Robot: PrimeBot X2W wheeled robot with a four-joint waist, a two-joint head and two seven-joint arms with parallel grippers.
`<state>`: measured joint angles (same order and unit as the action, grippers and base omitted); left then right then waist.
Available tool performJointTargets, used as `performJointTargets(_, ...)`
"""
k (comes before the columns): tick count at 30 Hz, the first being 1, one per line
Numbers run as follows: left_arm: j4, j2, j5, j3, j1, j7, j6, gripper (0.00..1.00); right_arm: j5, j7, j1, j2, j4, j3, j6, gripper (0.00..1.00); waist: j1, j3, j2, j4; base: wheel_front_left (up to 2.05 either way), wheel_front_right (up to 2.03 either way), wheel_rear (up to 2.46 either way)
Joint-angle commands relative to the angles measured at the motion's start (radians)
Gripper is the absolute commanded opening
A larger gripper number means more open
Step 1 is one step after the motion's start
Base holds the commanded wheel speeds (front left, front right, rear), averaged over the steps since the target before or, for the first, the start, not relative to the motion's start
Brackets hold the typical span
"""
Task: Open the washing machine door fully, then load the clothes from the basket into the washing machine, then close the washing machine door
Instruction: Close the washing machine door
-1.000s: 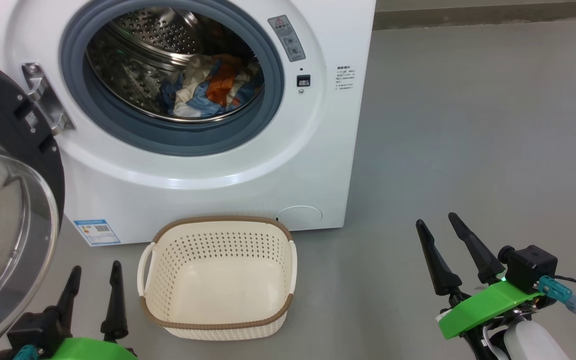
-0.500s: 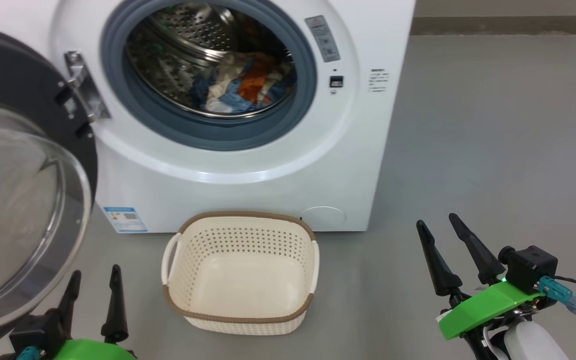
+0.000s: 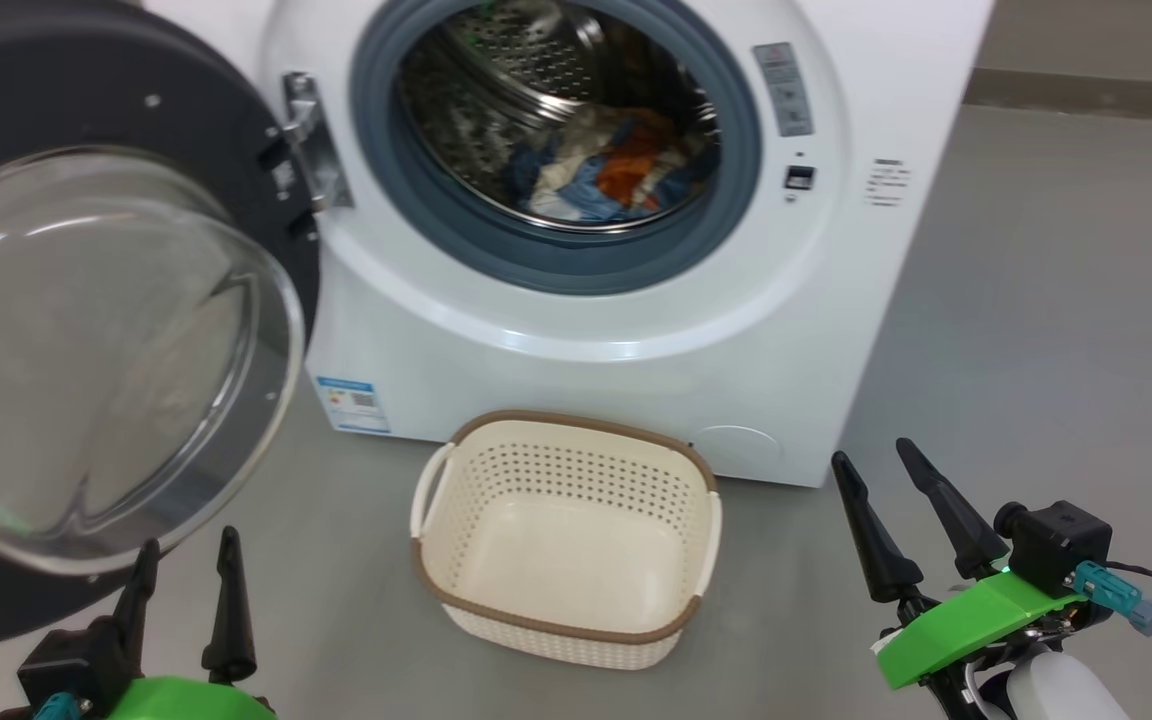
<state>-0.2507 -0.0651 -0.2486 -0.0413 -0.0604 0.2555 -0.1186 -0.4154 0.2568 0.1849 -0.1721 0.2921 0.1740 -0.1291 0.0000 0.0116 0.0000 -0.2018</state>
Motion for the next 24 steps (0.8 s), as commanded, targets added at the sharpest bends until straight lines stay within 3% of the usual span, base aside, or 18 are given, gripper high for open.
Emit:
performJointTargets(1, 0.025, -0.012, 0.013, -0.038, -0.024, 0.006, 0.007, 1.0, 0.003, 0.005, 0.004, -0.001, -0.02, 0.021, -0.002, 1.0, 0.0, 0.008, 0.0, -0.047, 0.0, 0.0, 0.0)
performJointTargets(24, 0.044, 0.002, 0.034, -0.067, -0.017, 0.006, 0.021, 1.0, -0.006, 0.005, -0.001, 0.011, -0.016, 0.031, -0.002, 1.0, 0.0, 0.016, 0.0, -0.214, 0.0, 0.0, 0.0)
